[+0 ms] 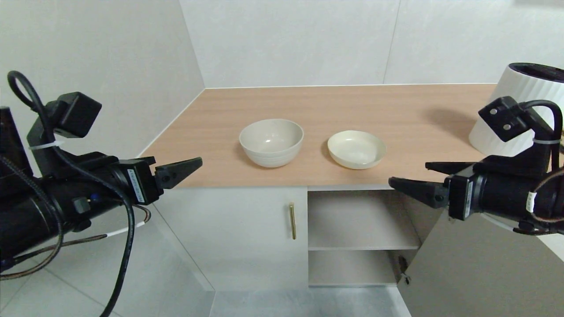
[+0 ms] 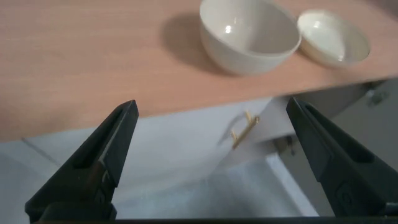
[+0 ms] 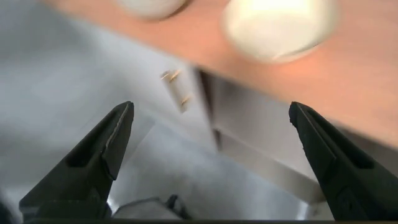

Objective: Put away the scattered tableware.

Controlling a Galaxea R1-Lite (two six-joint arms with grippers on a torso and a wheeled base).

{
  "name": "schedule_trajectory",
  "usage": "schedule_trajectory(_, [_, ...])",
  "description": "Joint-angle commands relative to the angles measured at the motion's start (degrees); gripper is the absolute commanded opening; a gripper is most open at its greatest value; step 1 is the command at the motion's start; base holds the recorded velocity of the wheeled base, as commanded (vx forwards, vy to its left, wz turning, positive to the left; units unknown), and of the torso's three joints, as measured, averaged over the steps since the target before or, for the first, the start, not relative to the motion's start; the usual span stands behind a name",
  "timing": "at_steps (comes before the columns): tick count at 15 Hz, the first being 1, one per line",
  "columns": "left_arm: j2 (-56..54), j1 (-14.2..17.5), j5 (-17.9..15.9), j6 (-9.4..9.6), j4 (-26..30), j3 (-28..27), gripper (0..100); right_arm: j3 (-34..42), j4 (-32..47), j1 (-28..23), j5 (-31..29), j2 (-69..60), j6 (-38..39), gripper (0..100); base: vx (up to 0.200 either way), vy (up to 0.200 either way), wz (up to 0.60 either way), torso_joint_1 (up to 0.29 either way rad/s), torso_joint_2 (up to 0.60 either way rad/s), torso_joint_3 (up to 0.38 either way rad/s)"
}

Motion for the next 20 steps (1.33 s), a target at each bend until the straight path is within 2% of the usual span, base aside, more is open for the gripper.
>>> schedule_trajectory(1, [4.99,-0.06,0.36,-0.18,12.99,-12.82,100,-11.99,10.01,-0.7,-7.63,6.74,0.28,100,0.0,0.0,0.0,0.0,0.0,0.0])
schedule_trajectory(2, [7.62,0.03,0.8,-0.18,20.82,-20.38,100,-17.97,15.55,-2.2,-9.65,9.46,0.45,100,0.0,0.0,0.0,0.0,0.0,0.0])
schedule_trajectory(3, [8.68,0.03,1.06,-0.18,24.16,-23.55,100,-20.6,17.48,-2.55,-9.91,10.34,0.89,100,0.0,0.0,0.0,0.0,0.0,0.0])
schedule_trajectory(4, [12.28,0.11,1.76,-0.62,31.8,-31.55,100,-27.99,22.41,-3.69,-10.0,13.5,4.49,100,0.0,0.0,0.0,0.0,0.0,0.0])
schedule_trajectory(6, [15.97,-0.15,1.59,-2.56,32.42,-35.24,100,-32.38,25.57,-3.78,-10.26,16.93,9.06,100,0.0,0.0,0.0,0.0,0.0,0.0])
schedule_trajectory(8, [21.07,-0.24,2.38,-2.82,32.77,-38.66,100,-33.08,25.48,-4.48,-11.85,19.13,9.59,100,0.0,0.0,0.0,0.0,0.0,0.0])
schedule_trajectory(10, [27.31,-1.47,7.74,-6.42,32.59,-42.71,100,-33.35,25.31,-5.89,-12.73,19.22,9.77,100,0.0,0.0,0.0,0.0,0.0,0.0])
schedule_trajectory(11, [28.45,-2.0,8.53,-7.39,32.5,-43.59,100,-33.35,25.22,-6.06,-12.73,19.13,9.77,100,0.0,0.0,0.0,0.0,0.0,0.0])
schedule_trajectory(13, [32.94,-4.72,10.82,-10.12,32.5,-49.04,100,-32.91,23.37,-6.68,-12.9,19.13,9.86,100,0.0,0.0,0.0,0.0,0.0,0.0])
schedule_trajectory(16, [37.51,-5.69,14.95,-10.64,32.59,-55.45,100,-32.21,23.29,-6.77,-12.99,18.87,9.94,100,0.0,0.0,0.0,0.0,0.0,0.0])
schedule_trajectory(20, [39.7,-5.69,16.44,-10.64,32.77,-55.8,100,-32.12,23.29,-6.77,-12.99,19.04,9.94,100,0.0,0.0,0.0,0.0,0.0,0.0])
